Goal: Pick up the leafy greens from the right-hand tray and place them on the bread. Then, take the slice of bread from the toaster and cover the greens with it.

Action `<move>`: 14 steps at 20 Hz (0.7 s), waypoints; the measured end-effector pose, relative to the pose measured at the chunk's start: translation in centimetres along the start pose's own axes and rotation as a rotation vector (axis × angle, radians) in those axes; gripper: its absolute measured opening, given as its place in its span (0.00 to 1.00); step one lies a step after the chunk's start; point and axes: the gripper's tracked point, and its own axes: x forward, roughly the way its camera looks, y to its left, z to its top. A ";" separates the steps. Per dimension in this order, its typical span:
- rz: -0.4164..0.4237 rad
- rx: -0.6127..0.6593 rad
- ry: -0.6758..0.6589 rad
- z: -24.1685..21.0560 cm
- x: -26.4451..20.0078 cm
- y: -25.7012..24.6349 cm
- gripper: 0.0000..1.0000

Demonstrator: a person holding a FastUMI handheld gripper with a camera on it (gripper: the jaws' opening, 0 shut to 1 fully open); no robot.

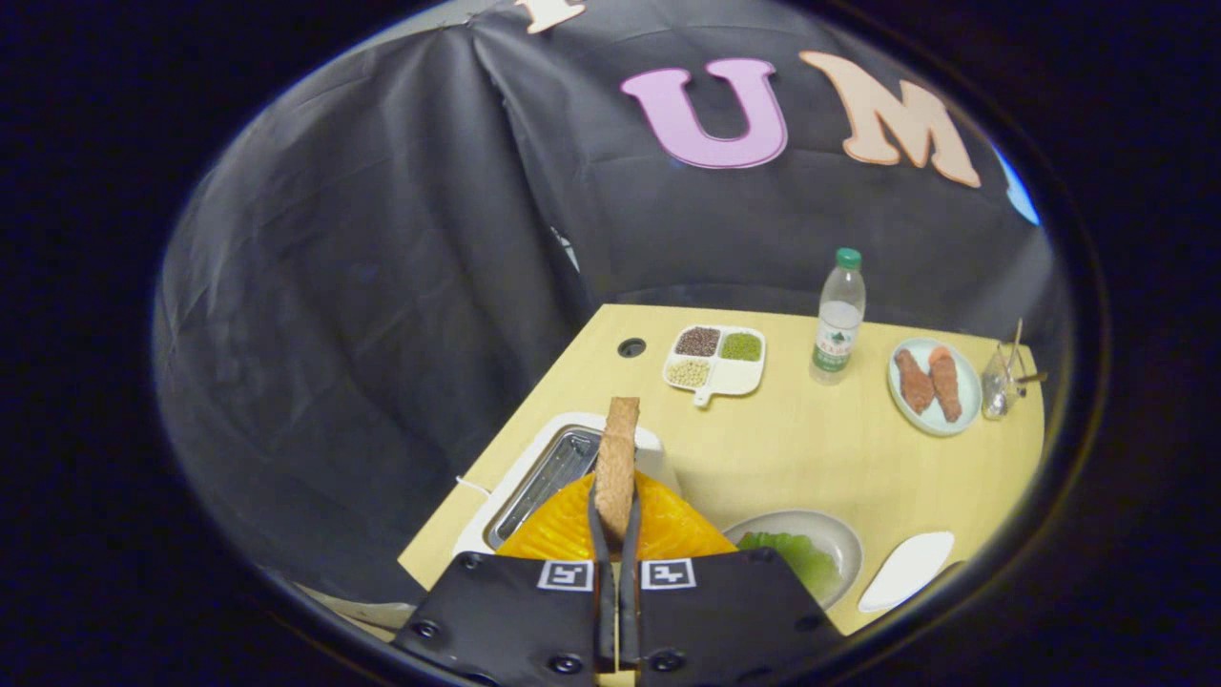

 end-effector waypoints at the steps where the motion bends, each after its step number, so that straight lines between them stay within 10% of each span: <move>1: 0.000 0.020 -0.004 0.0 -0.3 -0.5 0.04; 14: -0.098 0.121 -0.030 -2.3 -2.1 -7.4 0.04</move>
